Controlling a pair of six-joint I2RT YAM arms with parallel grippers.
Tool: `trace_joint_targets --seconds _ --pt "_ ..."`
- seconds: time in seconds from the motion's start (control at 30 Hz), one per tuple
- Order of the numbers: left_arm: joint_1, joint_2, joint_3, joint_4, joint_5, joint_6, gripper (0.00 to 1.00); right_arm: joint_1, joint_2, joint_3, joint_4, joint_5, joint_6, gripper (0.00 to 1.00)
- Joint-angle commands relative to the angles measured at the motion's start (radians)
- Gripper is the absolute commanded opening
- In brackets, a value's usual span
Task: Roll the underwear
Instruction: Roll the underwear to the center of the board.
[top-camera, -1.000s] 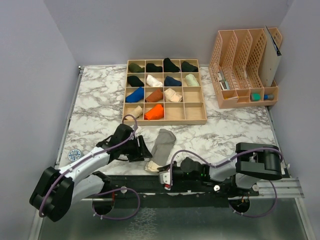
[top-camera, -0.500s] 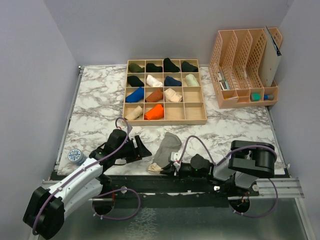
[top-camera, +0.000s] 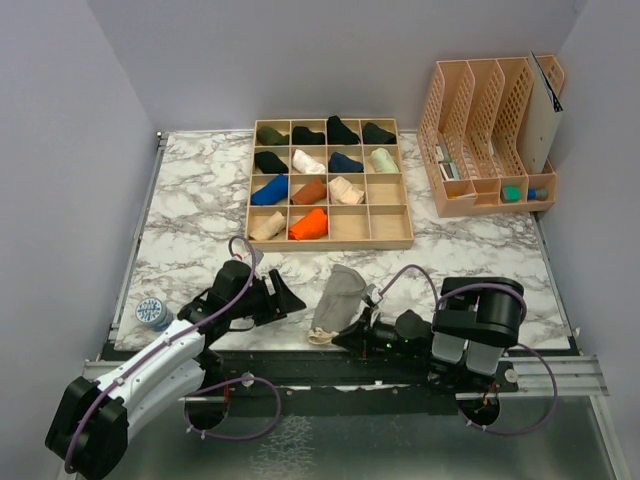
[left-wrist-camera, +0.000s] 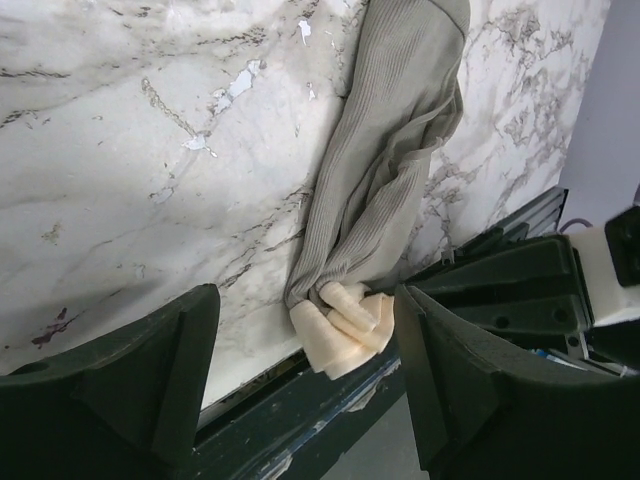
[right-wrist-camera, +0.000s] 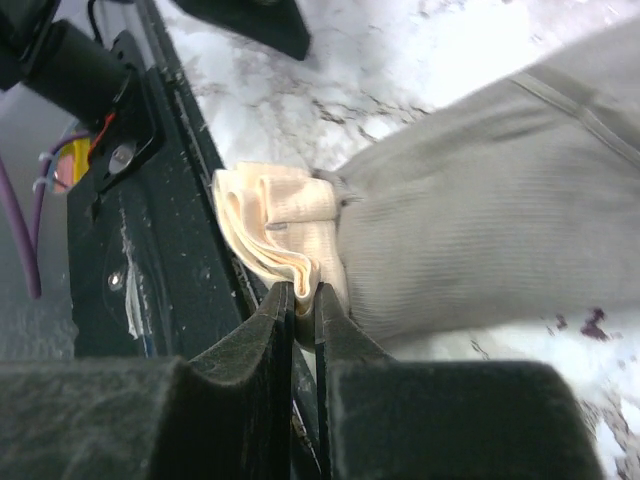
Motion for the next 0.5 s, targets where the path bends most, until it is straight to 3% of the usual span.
trace_joint_targets --seconds 0.0,0.17,0.37,0.47 --pt "-0.007 -0.007 -0.013 0.037 0.043 -0.011 0.76 -0.006 0.076 -0.067 0.217 0.207 0.248 0.00" --pt "-0.016 -0.024 -0.023 0.057 0.064 -0.007 0.76 -0.006 0.105 -0.101 0.220 0.339 0.411 0.00" --pt "-0.033 -0.033 -0.048 0.112 0.095 0.006 0.77 -0.009 0.125 -0.120 0.187 0.386 0.524 0.00" --pt "-0.057 -0.032 -0.056 0.125 0.086 0.016 0.78 -0.021 0.154 -0.136 0.129 0.409 0.695 0.00"
